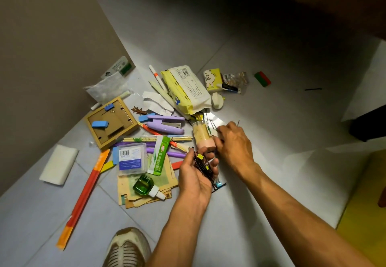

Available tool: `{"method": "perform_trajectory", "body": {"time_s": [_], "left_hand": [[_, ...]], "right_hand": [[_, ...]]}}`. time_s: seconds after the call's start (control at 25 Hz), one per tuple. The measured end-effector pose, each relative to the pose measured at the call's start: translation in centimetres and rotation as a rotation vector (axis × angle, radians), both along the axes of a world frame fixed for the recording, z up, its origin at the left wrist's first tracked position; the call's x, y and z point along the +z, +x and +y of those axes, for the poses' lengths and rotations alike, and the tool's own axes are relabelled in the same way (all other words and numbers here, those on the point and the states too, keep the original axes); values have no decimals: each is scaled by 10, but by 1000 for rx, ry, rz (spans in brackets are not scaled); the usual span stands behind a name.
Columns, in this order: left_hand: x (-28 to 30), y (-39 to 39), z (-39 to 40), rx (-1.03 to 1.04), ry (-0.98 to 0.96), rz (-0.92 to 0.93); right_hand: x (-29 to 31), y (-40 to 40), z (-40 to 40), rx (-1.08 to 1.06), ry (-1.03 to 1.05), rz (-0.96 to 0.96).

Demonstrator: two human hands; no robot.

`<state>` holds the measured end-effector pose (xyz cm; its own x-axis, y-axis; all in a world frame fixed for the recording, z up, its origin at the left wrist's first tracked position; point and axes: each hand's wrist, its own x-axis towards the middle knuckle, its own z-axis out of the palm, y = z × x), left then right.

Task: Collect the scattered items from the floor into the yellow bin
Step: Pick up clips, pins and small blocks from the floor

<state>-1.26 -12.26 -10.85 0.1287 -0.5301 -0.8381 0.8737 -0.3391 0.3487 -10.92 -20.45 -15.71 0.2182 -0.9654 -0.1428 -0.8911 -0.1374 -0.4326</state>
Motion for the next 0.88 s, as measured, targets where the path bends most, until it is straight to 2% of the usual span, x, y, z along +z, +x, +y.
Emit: {"method": "perform_trajectory", "body": {"time_s": [0.24,0.4,0.52,0.8,0.88], "left_hand": [[5,2,5,13,-17,3],[6,-2,8,-4,-19,-8],[11,0,9,-6,-15,-8],[14,7,6,2,-19,-17],[12,5,6,-19,-28,-27]], "right_hand": [[5,-23,65,-81,127,6],[10,-9,27,-86,23,4],[9,9,-7,-17,0,103],[0,7,14,20,-30,320],[13,3,10,-96,90,182]]}}
